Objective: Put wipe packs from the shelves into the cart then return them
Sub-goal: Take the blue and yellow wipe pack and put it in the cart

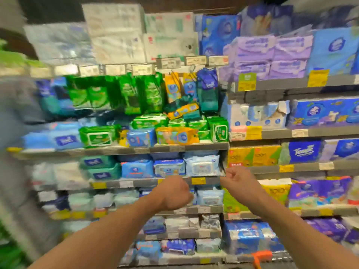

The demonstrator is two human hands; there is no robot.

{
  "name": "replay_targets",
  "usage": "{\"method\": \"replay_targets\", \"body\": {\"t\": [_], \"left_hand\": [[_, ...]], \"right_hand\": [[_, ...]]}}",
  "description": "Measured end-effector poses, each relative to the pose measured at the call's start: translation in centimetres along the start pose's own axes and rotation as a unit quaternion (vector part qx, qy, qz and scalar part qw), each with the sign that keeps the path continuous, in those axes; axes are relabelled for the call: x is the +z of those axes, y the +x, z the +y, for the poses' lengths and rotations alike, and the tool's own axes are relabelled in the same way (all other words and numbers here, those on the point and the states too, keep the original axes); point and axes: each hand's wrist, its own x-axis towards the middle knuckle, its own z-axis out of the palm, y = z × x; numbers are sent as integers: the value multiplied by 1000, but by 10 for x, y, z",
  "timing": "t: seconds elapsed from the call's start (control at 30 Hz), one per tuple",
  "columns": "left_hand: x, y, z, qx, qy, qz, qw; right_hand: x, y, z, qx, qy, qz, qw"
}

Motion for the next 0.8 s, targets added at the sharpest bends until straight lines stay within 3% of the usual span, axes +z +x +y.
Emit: {"method": "replay_targets", "body": {"t": [0.3, 0.7, 0.8], "left_hand": [[-64, -41, -126, -139, -80, 124, 979], [-110, 3, -280, -155, -182, 183, 954], [-108, 18, -321, -156, -206, 176, 950]], "right_hand": [[89, 57, -80, -54, 14, -86, 995], [195, 179, -145, -92, -56, -120, 987], [226, 226, -150, -107, -155, -125, 974]]}}
